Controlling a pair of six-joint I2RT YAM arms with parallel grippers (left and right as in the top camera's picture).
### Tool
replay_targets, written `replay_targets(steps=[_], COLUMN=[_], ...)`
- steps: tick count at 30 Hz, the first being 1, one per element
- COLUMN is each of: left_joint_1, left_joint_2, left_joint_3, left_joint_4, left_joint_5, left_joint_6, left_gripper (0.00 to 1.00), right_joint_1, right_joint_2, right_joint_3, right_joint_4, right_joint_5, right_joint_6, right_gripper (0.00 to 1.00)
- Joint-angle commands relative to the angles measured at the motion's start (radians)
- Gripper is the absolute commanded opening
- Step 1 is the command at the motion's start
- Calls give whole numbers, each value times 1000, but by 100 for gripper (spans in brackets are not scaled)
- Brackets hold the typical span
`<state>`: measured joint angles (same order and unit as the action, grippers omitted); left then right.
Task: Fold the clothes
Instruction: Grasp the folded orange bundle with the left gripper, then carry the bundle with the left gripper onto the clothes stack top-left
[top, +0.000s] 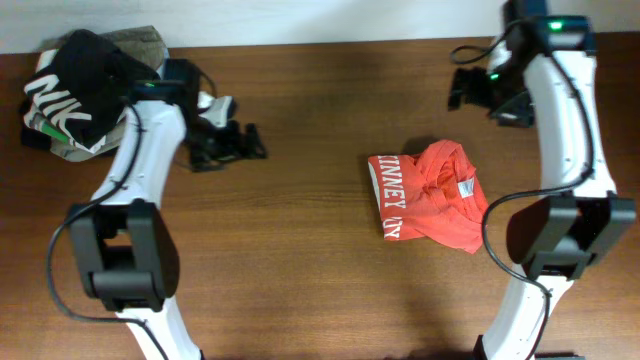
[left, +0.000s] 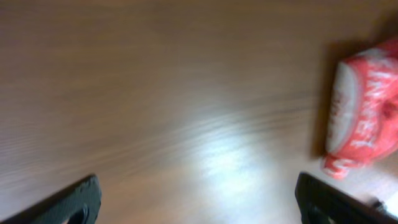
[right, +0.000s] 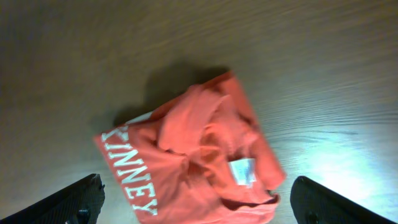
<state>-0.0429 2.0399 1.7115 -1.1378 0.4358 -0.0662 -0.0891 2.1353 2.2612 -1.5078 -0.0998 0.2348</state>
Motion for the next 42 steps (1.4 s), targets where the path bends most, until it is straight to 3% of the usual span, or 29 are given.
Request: replay_targets(steps=[1, 4, 5, 8, 16, 18, 19, 21, 24, 30, 34, 39, 42], left_joint_1=[-131, -240, -307, -451, -607, -624, -630, -633, -617, -393, -153, 70, 195], left_joint_2=[8, 10, 12, 42, 208, 237, 247, 249, 249, 248, 248, 248, 248], left_joint_3=[-165, -282, -324, -335, -335, -335, -335, -335, -335, -315, -279, -204, -78], left_joint_4=[175, 395, 517, 695, 872, 949, 998, 1069, 1082, 919, 887, 846, 740], left_joint_5=[308, 423, 421, 365, 209, 195, 191, 161, 97, 98, 98, 94, 76], left_joint_6=[49, -62, -159, -364, -729, -753, -753, -752, -751, -605, -356, -171, 2], left_gripper=[99, 99, 99, 99, 99, 96, 89, 49, 1, 1, 1, 1, 1], right_joint_1=[-117, -195, -230, -271, -272, -272, -272, -272, -272, -272, -272, -272, -272], right_joint_2=[-1, -1, -1, -1, -1, -1, -1, -1, -1, -1, -1, -1, -1], right_joint_3=[18, 17, 17, 17, 17, 17, 17, 17, 17, 17, 17, 17, 17], right_joint_4=[-18, -28, -40, -65, -79, -83, -83, -82, -82, -82, -82, -82, -82], right_joint_5=[17, -6, -31, -50, -50, -50, -50, -46, -47, -47, -47, -47, -47], right_joint_6=[36, 36, 36, 22, 6, 6, 6, 6, 6, 6, 6, 6, 6], right_gripper=[99, 99, 99, 99, 99, 99, 99, 99, 99, 99, 99, 99, 99])
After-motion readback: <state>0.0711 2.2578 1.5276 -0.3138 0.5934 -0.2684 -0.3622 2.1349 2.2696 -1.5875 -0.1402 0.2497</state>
